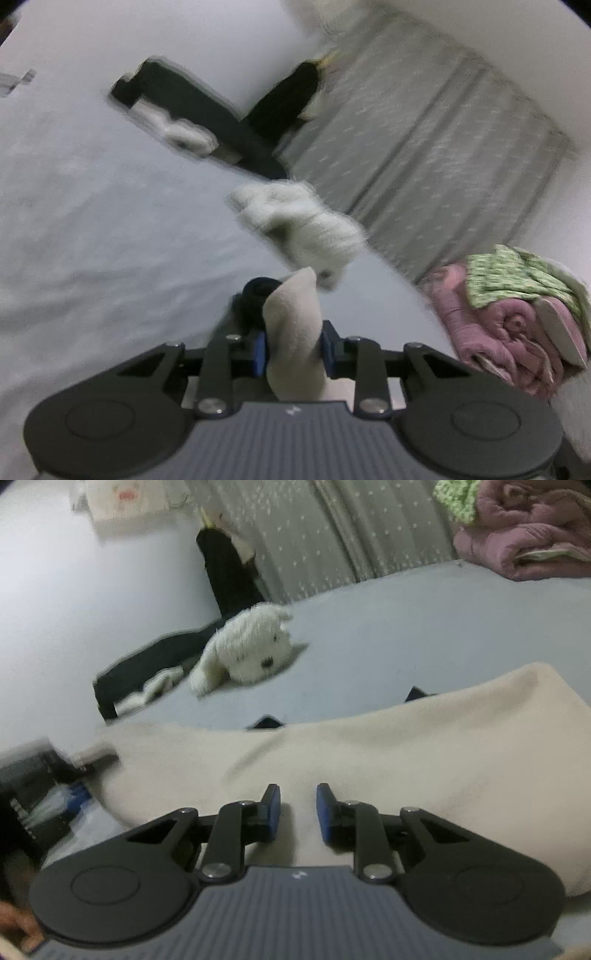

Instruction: Fold clothes

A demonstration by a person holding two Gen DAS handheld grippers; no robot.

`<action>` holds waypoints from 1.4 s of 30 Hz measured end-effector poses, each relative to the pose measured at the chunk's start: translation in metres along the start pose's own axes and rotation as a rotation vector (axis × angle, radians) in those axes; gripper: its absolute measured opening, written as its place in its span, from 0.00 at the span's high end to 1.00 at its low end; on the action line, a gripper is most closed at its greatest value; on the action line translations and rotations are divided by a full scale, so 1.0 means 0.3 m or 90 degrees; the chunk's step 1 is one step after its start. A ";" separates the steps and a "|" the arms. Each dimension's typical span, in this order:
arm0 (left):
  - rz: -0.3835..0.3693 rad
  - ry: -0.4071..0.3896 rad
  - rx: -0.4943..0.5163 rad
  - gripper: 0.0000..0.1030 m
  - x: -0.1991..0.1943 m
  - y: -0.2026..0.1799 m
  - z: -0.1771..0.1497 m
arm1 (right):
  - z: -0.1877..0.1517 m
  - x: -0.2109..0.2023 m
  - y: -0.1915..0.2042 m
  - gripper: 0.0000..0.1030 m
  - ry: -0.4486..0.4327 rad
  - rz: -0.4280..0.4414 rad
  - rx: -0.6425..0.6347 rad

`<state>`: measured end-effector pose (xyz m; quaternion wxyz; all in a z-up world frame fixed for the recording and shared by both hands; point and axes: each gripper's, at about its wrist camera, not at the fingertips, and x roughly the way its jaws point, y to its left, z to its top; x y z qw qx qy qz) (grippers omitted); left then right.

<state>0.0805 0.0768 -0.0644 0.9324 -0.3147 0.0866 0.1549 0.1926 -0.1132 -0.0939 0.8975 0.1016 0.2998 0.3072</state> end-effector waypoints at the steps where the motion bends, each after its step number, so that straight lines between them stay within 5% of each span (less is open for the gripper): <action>1: -0.016 -0.008 0.013 0.72 -0.005 -0.029 0.008 | -0.002 0.004 0.010 0.77 0.006 -0.007 -0.012; 7: -0.095 -0.022 0.065 0.73 -0.024 -0.154 0.015 | -0.008 -0.001 0.008 0.76 0.011 -0.005 -0.014; 17: -0.188 0.001 0.087 0.74 -0.029 -0.275 -0.024 | 0.055 -0.129 -0.199 0.58 -0.034 0.135 0.249; 34: -0.331 0.227 0.208 0.73 0.066 -0.473 -0.247 | 0.039 -0.356 -0.460 0.39 -0.141 0.232 0.516; 42: -0.443 0.312 0.269 0.47 0.045 -0.492 -0.264 | 0.057 -0.362 -0.465 0.38 -0.106 0.197 0.514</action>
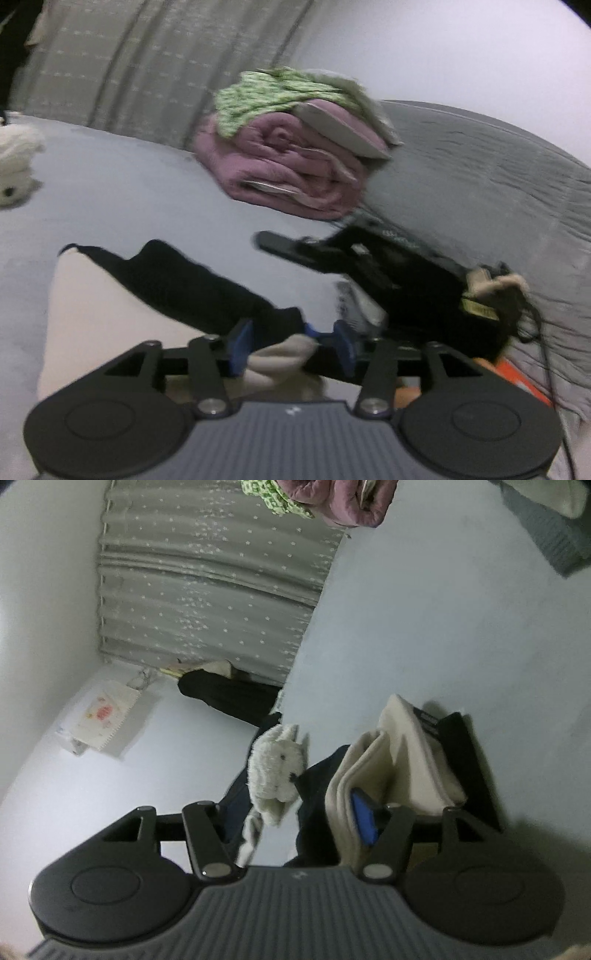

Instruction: Fold clothes

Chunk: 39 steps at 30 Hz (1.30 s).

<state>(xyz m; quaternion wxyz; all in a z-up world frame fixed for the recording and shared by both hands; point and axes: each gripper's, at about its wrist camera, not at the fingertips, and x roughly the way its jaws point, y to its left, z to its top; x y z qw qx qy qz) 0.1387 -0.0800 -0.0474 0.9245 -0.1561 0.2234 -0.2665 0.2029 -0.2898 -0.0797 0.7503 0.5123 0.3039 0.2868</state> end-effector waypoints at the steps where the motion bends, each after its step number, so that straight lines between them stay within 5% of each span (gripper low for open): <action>1: -0.017 0.004 0.002 0.47 -0.011 0.001 0.004 | -0.001 0.003 0.006 0.38 0.002 -0.008 -0.009; 5: -0.083 0.017 0.001 0.47 -0.062 0.012 0.014 | -0.003 0.021 0.030 0.38 0.008 -0.046 -0.052; 8: -0.068 0.013 0.033 0.47 -0.110 0.014 0.016 | -0.014 0.042 0.039 0.41 0.012 -0.084 -0.086; 13: 0.033 -0.042 0.046 0.53 -0.161 0.067 0.038 | -0.042 0.069 0.057 0.49 0.016 -0.124 -0.164; 17: 0.126 -0.074 0.021 0.75 -0.150 0.137 0.052 | -0.089 0.092 0.085 0.76 -0.001 -0.174 -0.276; 20: 0.160 -0.081 0.014 0.79 -0.118 0.177 0.056 | -0.096 0.090 0.101 0.81 -0.029 -0.160 -0.303; 22: 0.164 -0.082 0.008 0.79 -0.096 0.192 0.057 | -0.093 0.062 0.108 0.81 -0.053 -0.129 -0.307; 31: 0.121 -0.024 0.014 0.80 -0.002 0.177 -0.025 | -0.020 0.025 0.057 0.81 -0.073 -0.181 -0.291; 34: 0.118 -0.009 0.020 0.80 0.018 0.171 -0.066 | -0.035 0.047 0.051 0.75 -0.055 -0.257 -0.341; 39: 0.120 -0.025 0.042 0.81 0.019 0.158 -0.097 | -0.077 0.025 0.132 0.66 -0.123 -0.248 -0.442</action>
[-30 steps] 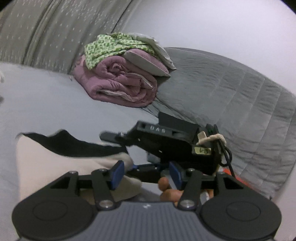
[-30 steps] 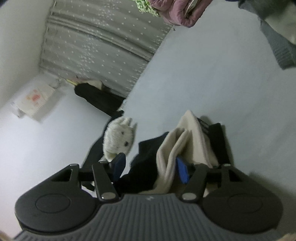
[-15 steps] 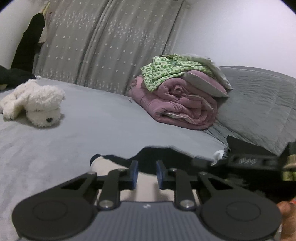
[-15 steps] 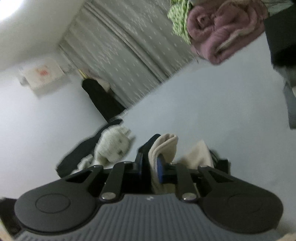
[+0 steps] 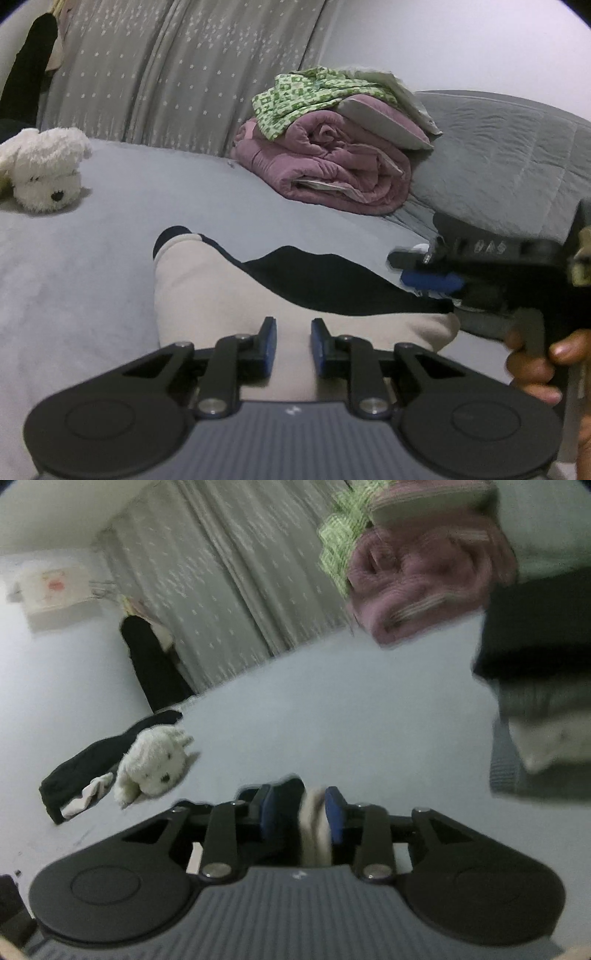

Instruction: Fold clothes

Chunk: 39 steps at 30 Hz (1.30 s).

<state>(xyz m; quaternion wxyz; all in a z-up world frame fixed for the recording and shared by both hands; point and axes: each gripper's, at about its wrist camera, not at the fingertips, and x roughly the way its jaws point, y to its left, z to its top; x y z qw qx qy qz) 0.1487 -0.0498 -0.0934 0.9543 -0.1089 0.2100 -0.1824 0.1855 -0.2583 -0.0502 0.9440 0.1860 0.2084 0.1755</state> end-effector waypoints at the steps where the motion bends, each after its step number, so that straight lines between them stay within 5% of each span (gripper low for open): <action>1: 0.000 -0.004 0.004 0.81 -0.002 -0.002 -0.005 | 0.003 0.006 0.011 0.66 -0.006 0.008 -0.009; 10: -0.032 -0.006 0.000 0.81 -0.016 0.017 -0.016 | -0.080 0.180 0.107 0.68 0.062 0.046 -0.081; 15: -0.039 0.001 0.020 0.81 -0.019 0.003 -0.020 | -0.095 0.197 0.071 0.94 0.045 -0.057 -0.082; 18: -0.041 0.001 0.015 0.81 -0.023 0.008 -0.016 | -0.081 0.179 0.048 0.94 0.020 -0.094 -0.066; 20: -0.036 0.000 0.017 0.81 -0.030 0.010 -0.007 | -0.071 0.161 0.038 0.78 0.010 -0.087 -0.054; 25: -0.027 -0.002 0.018 0.81 -0.050 0.015 0.028 | -0.060 0.154 0.047 0.78 0.006 -0.051 -0.054; 31: 0.001 -0.005 -0.030 0.81 -0.042 0.059 0.065 | -0.084 0.188 0.085 0.73 0.032 -0.091 -0.120; 33: 0.016 -0.006 -0.037 0.81 -0.032 0.066 0.082 | -0.089 0.190 0.084 0.74 0.035 -0.094 -0.124; 35: 0.030 -0.007 -0.050 0.81 -0.011 0.081 0.099 | -0.091 0.197 0.082 0.92 0.045 -0.101 -0.126; 39: 0.058 -0.010 -0.077 0.81 0.034 0.112 0.135 | -0.086 0.184 0.092 0.94 0.048 -0.104 -0.125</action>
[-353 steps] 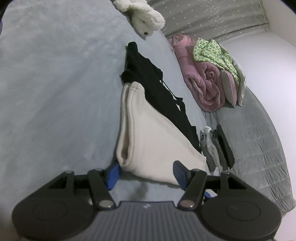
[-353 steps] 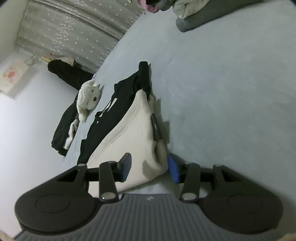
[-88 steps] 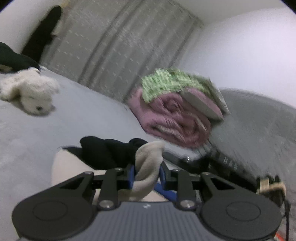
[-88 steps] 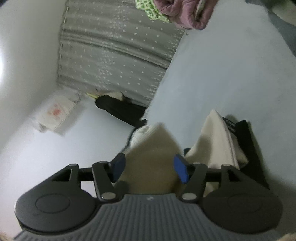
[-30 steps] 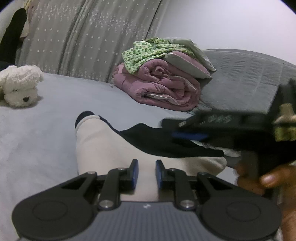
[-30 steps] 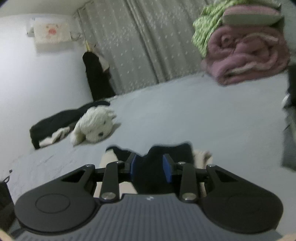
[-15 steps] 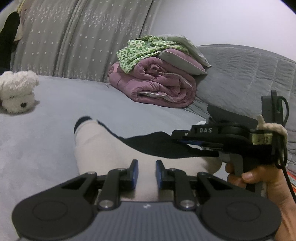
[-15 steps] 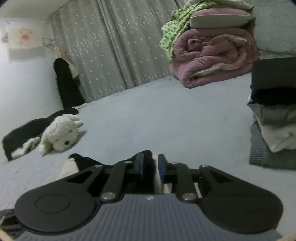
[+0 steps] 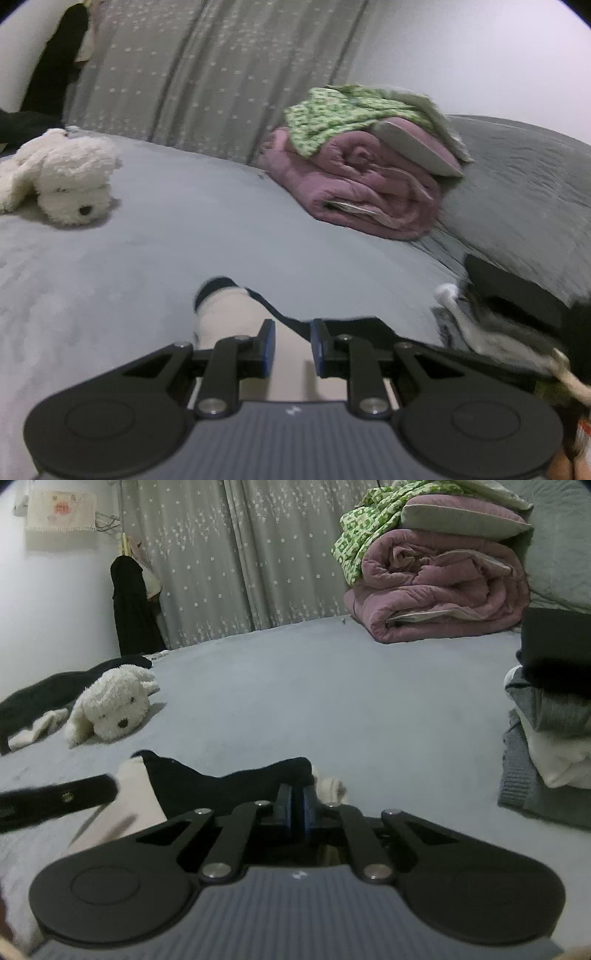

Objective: Fold clothes
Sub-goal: 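Press and straighten the folded bundle with both grippers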

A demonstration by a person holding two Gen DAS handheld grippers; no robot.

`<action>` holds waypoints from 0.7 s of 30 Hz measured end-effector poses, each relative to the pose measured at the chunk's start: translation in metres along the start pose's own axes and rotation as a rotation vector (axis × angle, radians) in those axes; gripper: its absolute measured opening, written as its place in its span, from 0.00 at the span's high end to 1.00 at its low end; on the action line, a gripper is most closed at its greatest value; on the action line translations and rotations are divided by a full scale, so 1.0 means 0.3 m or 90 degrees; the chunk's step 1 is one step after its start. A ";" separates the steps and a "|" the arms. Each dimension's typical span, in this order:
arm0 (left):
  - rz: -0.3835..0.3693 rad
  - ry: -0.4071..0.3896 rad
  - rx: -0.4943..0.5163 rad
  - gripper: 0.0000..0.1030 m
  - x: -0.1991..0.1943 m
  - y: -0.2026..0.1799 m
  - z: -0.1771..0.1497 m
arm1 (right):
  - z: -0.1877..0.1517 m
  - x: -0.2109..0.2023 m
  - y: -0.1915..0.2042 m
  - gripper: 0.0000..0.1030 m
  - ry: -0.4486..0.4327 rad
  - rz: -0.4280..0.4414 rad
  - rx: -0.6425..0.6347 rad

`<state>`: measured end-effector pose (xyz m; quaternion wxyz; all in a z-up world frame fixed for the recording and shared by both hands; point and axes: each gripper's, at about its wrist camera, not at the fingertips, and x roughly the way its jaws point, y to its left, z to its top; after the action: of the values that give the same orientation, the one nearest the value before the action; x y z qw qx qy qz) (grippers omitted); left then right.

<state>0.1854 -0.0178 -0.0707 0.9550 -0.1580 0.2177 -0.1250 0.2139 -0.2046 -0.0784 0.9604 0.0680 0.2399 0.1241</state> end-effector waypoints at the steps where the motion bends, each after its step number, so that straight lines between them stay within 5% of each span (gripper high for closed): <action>1: 0.007 -0.001 -0.007 0.81 0.012 0.006 0.009 | 0.010 -0.014 0.004 0.94 -0.003 0.000 0.000; 12: 0.028 -0.026 0.015 0.80 0.021 0.006 -0.005 | 0.016 -0.020 -0.001 0.93 0.049 -0.055 -0.056; 14: 0.029 -0.033 0.026 0.80 0.013 -0.002 -0.010 | 0.018 -0.033 -0.006 0.83 0.028 -0.043 -0.052; 21: 0.018 -0.041 0.075 0.80 0.001 -0.039 -0.027 | 0.027 -0.084 0.023 0.82 -0.055 -0.005 -0.064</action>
<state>0.1799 -0.0307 -0.0736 0.9708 -0.1026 0.1812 -0.1189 0.1949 -0.2053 -0.0589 0.9727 0.0243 0.1916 0.1289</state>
